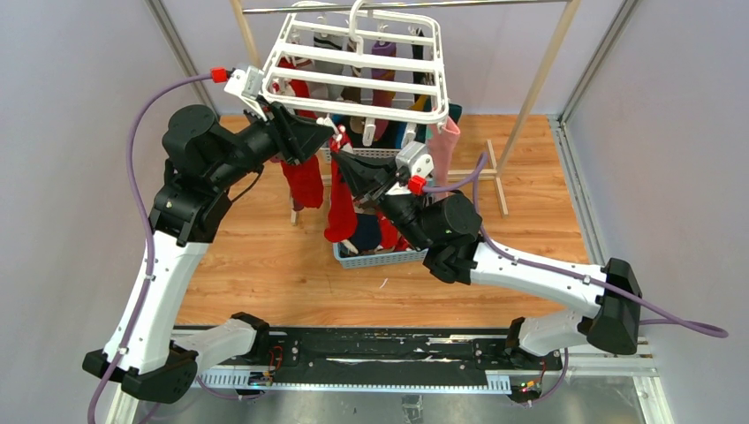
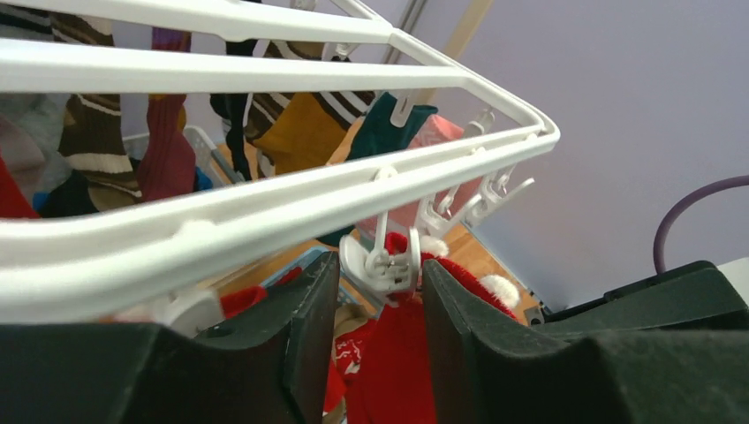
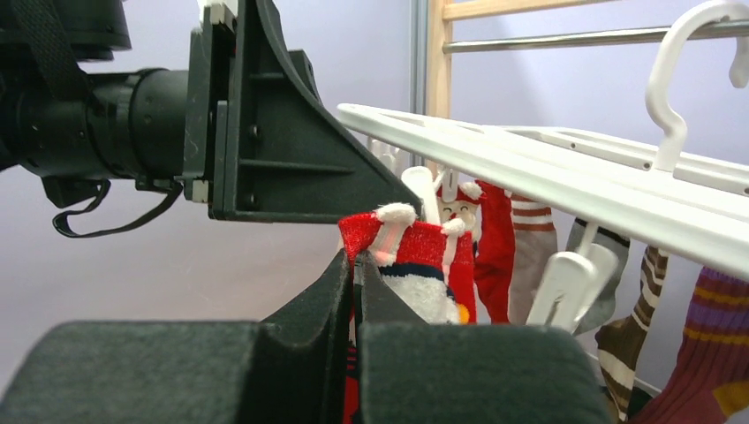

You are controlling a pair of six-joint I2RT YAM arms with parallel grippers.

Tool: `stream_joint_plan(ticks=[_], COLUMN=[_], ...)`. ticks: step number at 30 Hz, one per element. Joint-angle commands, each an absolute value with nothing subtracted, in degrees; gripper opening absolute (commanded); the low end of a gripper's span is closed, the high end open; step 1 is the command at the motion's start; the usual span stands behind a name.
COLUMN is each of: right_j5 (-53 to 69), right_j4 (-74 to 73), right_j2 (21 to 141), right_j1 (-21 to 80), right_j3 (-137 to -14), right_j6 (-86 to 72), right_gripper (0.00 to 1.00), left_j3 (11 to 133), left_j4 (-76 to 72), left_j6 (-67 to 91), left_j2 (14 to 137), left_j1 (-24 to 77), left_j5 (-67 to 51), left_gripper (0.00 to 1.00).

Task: Clip the socks to the hanger
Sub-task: Clamp the sock onto the hanger.

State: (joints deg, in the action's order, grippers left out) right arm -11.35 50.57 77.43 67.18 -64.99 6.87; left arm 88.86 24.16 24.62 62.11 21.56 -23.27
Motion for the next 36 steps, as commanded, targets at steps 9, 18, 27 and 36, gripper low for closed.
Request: stream_joint_plan(ticks=[9, 18, 27, 36], right_j5=[-9.21, -7.81, -5.80, 4.32], right_j4=[49.14, 43.98, 32.17, 21.97], right_j2=[72.94, 71.96, 61.13, 52.48], right_j1=[67.59, 66.85, 60.18, 45.84], right_j3=[-62.83, -62.62, -59.12, -56.60], right_j6=[5.38, 3.34, -3.49, -11.04], right_gripper=[0.00, 0.38, 0.50, 0.53], left_j3=[88.96, 88.55, 86.41, 86.28], left_j4=[26.32, 27.07, 27.22, 27.59], left_j6=[24.51, 23.87, 21.67, 21.09], left_j2=[60.51, 59.24, 58.19, 57.56], left_j1=[21.71, 21.71, 21.71, 21.71], left_j5=[-23.47, -23.21, -22.68, -23.13], left_gripper=[0.64, 0.69, 0.69, 0.68])
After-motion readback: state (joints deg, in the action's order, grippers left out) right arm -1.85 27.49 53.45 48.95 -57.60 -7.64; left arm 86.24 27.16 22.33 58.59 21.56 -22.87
